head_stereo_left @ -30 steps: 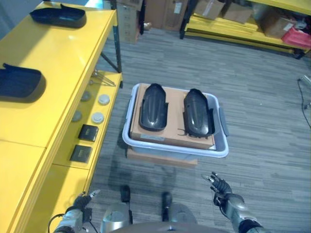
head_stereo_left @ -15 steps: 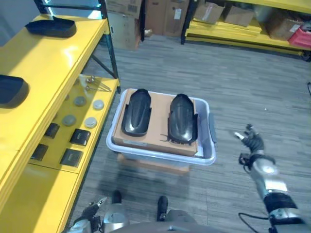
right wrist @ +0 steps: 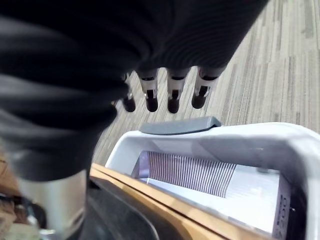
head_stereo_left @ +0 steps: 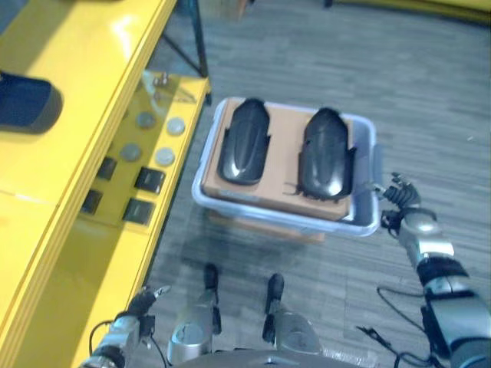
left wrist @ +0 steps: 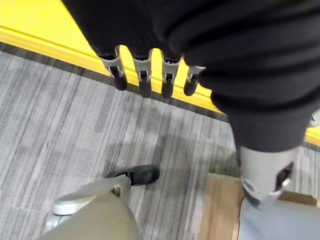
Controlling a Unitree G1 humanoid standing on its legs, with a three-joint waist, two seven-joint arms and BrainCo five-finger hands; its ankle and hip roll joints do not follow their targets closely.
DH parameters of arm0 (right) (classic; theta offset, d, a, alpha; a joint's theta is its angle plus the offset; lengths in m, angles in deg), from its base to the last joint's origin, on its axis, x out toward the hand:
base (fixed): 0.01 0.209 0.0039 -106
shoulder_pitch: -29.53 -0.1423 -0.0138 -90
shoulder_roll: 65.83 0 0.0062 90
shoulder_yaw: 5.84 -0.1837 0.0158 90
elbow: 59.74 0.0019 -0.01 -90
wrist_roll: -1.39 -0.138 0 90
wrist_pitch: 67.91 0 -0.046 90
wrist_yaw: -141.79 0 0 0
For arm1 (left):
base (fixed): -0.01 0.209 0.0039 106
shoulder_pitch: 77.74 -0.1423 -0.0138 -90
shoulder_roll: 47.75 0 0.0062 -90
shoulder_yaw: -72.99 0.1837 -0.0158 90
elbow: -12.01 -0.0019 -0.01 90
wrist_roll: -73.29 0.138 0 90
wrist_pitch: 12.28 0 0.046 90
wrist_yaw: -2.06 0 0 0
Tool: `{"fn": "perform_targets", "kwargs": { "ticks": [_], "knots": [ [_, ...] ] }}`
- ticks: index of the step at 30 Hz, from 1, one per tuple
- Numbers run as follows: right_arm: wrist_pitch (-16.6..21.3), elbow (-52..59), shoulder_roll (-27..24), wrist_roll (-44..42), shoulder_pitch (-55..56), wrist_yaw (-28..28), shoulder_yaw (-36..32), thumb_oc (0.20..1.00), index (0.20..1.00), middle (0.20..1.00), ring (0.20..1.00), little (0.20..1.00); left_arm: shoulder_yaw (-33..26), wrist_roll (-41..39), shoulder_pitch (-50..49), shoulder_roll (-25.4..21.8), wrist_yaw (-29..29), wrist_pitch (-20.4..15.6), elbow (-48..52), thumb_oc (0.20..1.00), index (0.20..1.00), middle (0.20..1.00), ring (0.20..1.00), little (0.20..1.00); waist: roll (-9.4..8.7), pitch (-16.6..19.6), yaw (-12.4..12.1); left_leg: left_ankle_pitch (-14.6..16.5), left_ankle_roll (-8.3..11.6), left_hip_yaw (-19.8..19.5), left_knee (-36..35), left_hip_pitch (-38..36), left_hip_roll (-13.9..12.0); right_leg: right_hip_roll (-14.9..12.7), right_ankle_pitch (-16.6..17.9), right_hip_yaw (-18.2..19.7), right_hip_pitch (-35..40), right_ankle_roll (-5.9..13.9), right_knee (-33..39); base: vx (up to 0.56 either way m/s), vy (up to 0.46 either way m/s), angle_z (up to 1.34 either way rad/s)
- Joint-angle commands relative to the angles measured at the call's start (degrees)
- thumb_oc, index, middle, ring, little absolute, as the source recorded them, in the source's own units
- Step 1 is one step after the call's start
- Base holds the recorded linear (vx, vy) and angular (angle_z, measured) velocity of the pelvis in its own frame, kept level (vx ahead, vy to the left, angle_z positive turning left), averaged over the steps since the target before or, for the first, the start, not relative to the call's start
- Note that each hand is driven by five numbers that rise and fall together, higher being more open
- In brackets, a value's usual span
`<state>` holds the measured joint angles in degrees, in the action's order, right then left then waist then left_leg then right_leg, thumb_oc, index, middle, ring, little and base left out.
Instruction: Move parts from the plastic box to the shelf.
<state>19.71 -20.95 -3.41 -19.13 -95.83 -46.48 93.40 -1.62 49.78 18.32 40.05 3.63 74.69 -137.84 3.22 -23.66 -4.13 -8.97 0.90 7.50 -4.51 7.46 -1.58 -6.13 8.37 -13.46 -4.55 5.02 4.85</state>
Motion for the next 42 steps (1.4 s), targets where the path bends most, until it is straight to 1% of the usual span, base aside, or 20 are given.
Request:
{"fn": "perform_targets", "kwargs": {
  "ticks": [1,3,9,13,14,15,16,17,23,26,28,29,32,33,35,37,39,40,41,42],
  "knots": [
    [3.29,4.19,-4.25,0.98,-2.83,-3.62,2.35,1.000,1.000,1.000,1.000,1.000,2.63,-2.34,0.99,-1.19,-0.68,-1.50,-1.49,1.000,1.000,1.000,1.000,1.000,-2.26,0.25,-0.60,5.17,0.96,-5.06,0.30,-1.98,0.27,-0.01,-5.93,0.53,0.18,0.08,-3.79,-0.06,0.039,0.08],
    [2.65,3.60,-5.45,0.33,-5.23,-4.70,3.67,1.000,1.000,1.000,1.000,1.000,3.30,-2.99,1.89,-1.05,-1.11,-1.32,-0.95,1.000,1.000,1.000,1.000,1.000,-1.98,-0.84,-0.88,4.88,0.88,-5.32,0.13,-0.98,0.42,-0.24,-5.81,0.34,-0.80,0.19,-4.04,-0.04,0.033,0.14],
    [-1.70,0.86,-7.18,1.50,-10.10,0.52,6.59,1.000,1.000,1.000,1.000,1.000,5.68,-3.16,3.49,-0.63,-2.03,-1.97,-0.37,1.000,1.000,1.000,1.000,1.000,-1.44,-2.57,-1.20,4.22,0.91,-5.46,-0.29,0.60,0.42,-0.68,-5.73,-0.14,-2.48,0.34,-4.76,0.00,0.032,0.10],
    [-8.39,-2.10,-7.83,3.26,-13.24,-0.67,9.55,1.000,1.000,1.000,1.000,1.000,6.41,-4.31,4.46,-1.14,-2.26,-2.65,1.07,1.000,1.000,1.000,1.000,1.000,-1.07,-3.79,-1.65,3.53,1.08,-5.44,-0.49,1.94,0.09,-1.06,-5.44,-0.47,-3.92,0.56,-5.33,-0.01,0.001,0.01],
    [-11.30,-3.86,-7.82,3.98,-14.33,-1.43,10.36,0.909,0.909,0.909,0.909,0.909,6.70,-4.54,4.81,-1.22,-2.37,-2.86,1.40,1.000,1.000,1.000,1.000,1.000,-0.91,-4.03,-1.84,3.45,1.18,-5.44,-0.49,2.38,0.04,-1.17,-5.35,-0.65,-4.23,0.63,-5.33,-0.04,0.007,0.07],
    [-12.68,-6.49,-7.62,4.36,-14.93,-1.35,10.58,0.341,0.341,0.341,0.341,0.341,7.03,-4.67,5.10,-1.17,-2.44,-3.15,1.48,1.000,1.000,1.000,1.000,1.000,-0.73,-4.23,-2.01,3.44,1.24,-5.45,-0.49,2.62,0.02,-1.26,-5.29,-0.84,-4.31,0.68,-5.26,-0.03,0.006,0.10],
    [-12.93,-7.68,-7.52,4.54,-15.27,-1.25,10.64,0.231,0.231,0.231,0.231,0.231,7.23,-4.76,5.27,-1.12,-2.38,-3.24,1.53,1.000,1.000,1.000,1.000,1.000,-0.63,-4.34,-2.10,3.45,1.25,-5.48,-0.49,2.69,0.03,-1.29,-5.29,-0.91,-4.34,0.68,-5.26,-0.02,0.006,0.09],
    [-13.67,-9.22,-7.39,4.50,-15.85,-1.22,10.79,0.200,0.200,0.200,0.200,0.200,7.52,-4.94,5.51,-1.04,-2.31,-3.38,1.57,1.000,1.000,1.000,1.000,1.000,-0.49,-4.47,-2.21,3.47,1.26,-5.56,-0.49,2.77,0.05,-1.34,-5.29,-1.02,-4.37,0.66,-5.28,-0.02,0.008,0.08],
    [-19.07,-13.42,-5.73,4.92,-16.35,-1.44,10.76,0.200,0.200,0.200,0.200,0.200,7.69,-5.38,5.37,-1.17,-2.60,-4.17,1.58,1.000,1.000,1.000,1.000,1.000,0.00,-4.19,-2.75,3.85,1.46,-5.58,-0.49,2.23,0.27,-1.78,-5.05,-1.85,-3.21,0.70,-4.28,-0.01,0.007,0.02],
    [-20.13,-15.76,-4.84,2.96,-14.87,-1.38,9.84,0.200,0.200,0.200,0.200,0.200,7.31,-5.10,4.64,-1.12,-2.21,-6.56,1.01,1.000,1.000,1.000,1.000,1.000,-0.20,-3.17,-2.87,4.20,1.68,-5.44,-0.49,1.16,0.23,-1.90,-4.64,-2.28,-1.86,0.76,-3.11,0.00,0.000,0.00],
    [-17.75,-16.75,-4.22,-0.22,-13.27,-0.56,8.53,0.200,0.200,0.200,0.200,0.200,6.79,-5.18,4.11,-1.14,-2.06,-8.71,1.50,1.000,1.000,1.000,1.000,1.000,-0.45,-2.23,-2.86,4.38,1.88,-5.28,-0.49,0.31,0.21,-1.88,-4.15,-2.44,-0.71,0.77,-2.00,0.00,0.000,0.02],
    [-14.47,-16.26,-3.84,-0.77,-11.51,-1.13,7.13,0.200,0.200,0.200,0.200,0.200,6.32,-5.16,3.69,-1.36,-1.76,-9.91,2.80,1.000,1.000,1.000,1.000,1.000,-0.63,-1.42,-2.79,4.51,2.02,-5.16,-0.49,-0.45,0.12,-1.93,-3.82,-2.57,0.30,0.87,-1.27,0.00,0.000,0.00],
    [-9.86,-14.04,-3.81,-1.56,-8.63,-1.59,5.27,0.200,0.200,0.200,0.200,0.200,5.51,-4.38,3.19,-2.39,-1.48,-10.84,5.99,1.000,1.000,1.000,1.000,1.000,-1.06,-0.04,-2.71,4.65,2.26,-4.91,-0.49,-1.53,-0.06,-1.99,-3.64,-2.87,1.58,1.02,-0.75,-0.01,-0.018,0.00],
    [-5.94,-7.25,-3.71,1.08,-3.56,-3.36,3.04,0.200,0.200,0.200,0.200,0.200,4.65,-0.56,2.48,-4.34,2.18,-9.87,12.47,1.000,1.000,1.000,1.000,1.000,-1.95,2.44,-2.28,4.93,2.44,-4.31,-0.49,-3.19,-0.26,-2.00,-3.67,-3.07,3.35,1.29,-0.37,-0.01,-0.051,0.02],
    [-5.08,-4.48,-3.67,1.62,-1.61,-4.52,2.53,0.200,0.200,0.200,0.200,0.200,4.42,1.90,2.18,-5.15,4.00,-10.59,14.58,1.000,1.000,1.000,1.000,1.000,-2.31,3.19,-2.11,5.06,2.52,-4.02,-0.49,-3.88,-0.36,-2.02,-3.73,-3.14,4.01,1.38,-0.32,0.00,-0.048,0.06],
    [-3.87,4.92,-4.22,5.34,4.40,-7.89,0.98,0.200,0.200,0.200,0.200,0.200,3.28,2.00,1.32,-8.51,8.01,-6.61,23.81,1.000,1.000,1.000,1.000,1.000,-3.16,6.10,-1.44,5.27,2.68,-3.08,-0.49,-5.92,-0.73,-1.95,-3.80,-3.26,6.14,1.64,-0.14,0.04,-0.050,0.05],
    [-3.42,8.04,-4.31,7.06,6.77,-9.15,0.13,0.200,0.200,0.200,0.200,0.200,2.38,0.99,1.14,-9.56,8.28,-5.67,27.19,1.000,1.000,1.000,1.000,1.000,-3.36,7.19,-1.21,5.36,2.69,-2.76,-0.49,-6.59,-0.84,-1.93,-3.93,-3.30,6.91,1.67,-0.09,0.04,-0.024,-0.01],
    [-2.23,12.48,-4.41,9.77,10.41,-10.76,-1.65,0.200,0.200,0.200,0.200,0.200,0.81,-0.11,1.02,-11.07,8.11,-3.37,32.98,1.000,1.000,1.000,1.000,1.000,-3.52,8.49,-0.81,5.59,2.60,-2.34,-0.49,-7.60,-1.04,-1.87,-4.14,-3.32,7.97,1.67,-0.06,0.01,-0.015,-0.05],
    [-2.23,12.48,-4.41,9.77,10.41,-10.76,-1.65,0.200,0.200,0.200,0.200,0.200,0.81,-0.11,1.02,-11.07,8.11,-3.37,32.98,1.000,1.000,1.000,1.000,1.000,-3.52,8.49,-0.81,5.59,2.60,-2.34,-0.49,-7.60,-1.04,-1.87,-4.14,-3.32,7.97,1.67,-0.06,0.06,-0.053,-0.05],
    [-1.58,21.87,-4.40,16.25,16.78,-13.02,-5.61,0.200,0.200,0.200,0.200,0.200,-1.92,1.92,0.49,-13.39,7.58,-0.37,43.69,1.000,1.000,1.000,1.000,1.000,-3.81,10.61,-0.22,6.27,2.29,-1.81,-0.49,-9.41,-1.19,-1.65,-4.69,-3.21,9.70,1.60,-0.06,0.04,-0.047,-0.07]
  ]
}}
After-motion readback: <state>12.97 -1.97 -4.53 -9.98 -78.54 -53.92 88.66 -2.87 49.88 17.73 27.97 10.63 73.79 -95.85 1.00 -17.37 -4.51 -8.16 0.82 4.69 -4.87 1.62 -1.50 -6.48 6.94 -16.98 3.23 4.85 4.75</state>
